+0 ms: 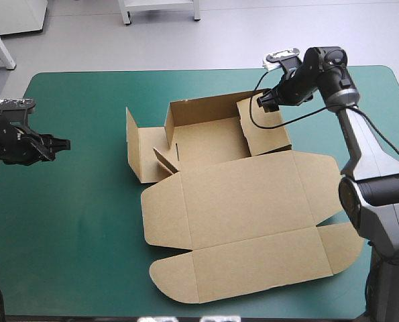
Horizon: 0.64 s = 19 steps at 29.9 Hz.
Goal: Fold the box
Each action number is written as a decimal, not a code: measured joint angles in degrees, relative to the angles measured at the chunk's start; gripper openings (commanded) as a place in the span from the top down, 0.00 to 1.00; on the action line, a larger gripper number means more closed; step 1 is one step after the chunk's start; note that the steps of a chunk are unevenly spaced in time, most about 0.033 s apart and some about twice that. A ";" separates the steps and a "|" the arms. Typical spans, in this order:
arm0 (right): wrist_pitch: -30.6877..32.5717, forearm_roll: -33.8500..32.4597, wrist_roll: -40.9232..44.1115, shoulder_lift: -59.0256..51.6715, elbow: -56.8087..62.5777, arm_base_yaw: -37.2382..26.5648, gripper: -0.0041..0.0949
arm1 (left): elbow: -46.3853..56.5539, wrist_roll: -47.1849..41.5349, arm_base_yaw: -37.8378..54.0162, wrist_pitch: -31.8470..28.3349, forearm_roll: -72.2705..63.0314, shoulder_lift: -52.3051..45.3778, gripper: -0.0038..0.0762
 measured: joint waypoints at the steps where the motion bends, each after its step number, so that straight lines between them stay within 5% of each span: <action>1: 0.26 -1.04 0.30 -1.17 -0.01 0.00 0.28 | 0.00 0.00 0.00 0.16 0.00 0.00 0.47; 12: 0.80 -2.16 3.36 -16.61 11.03 0.00 0.27 | 0.00 0.05 0.00 0.23 -1.30 0.00 0.47; 19: 0.48 0.17 3.56 -16.70 20.03 0.05 0.27 | 0.00 0.05 0.05 0.17 -2.53 0.00 0.47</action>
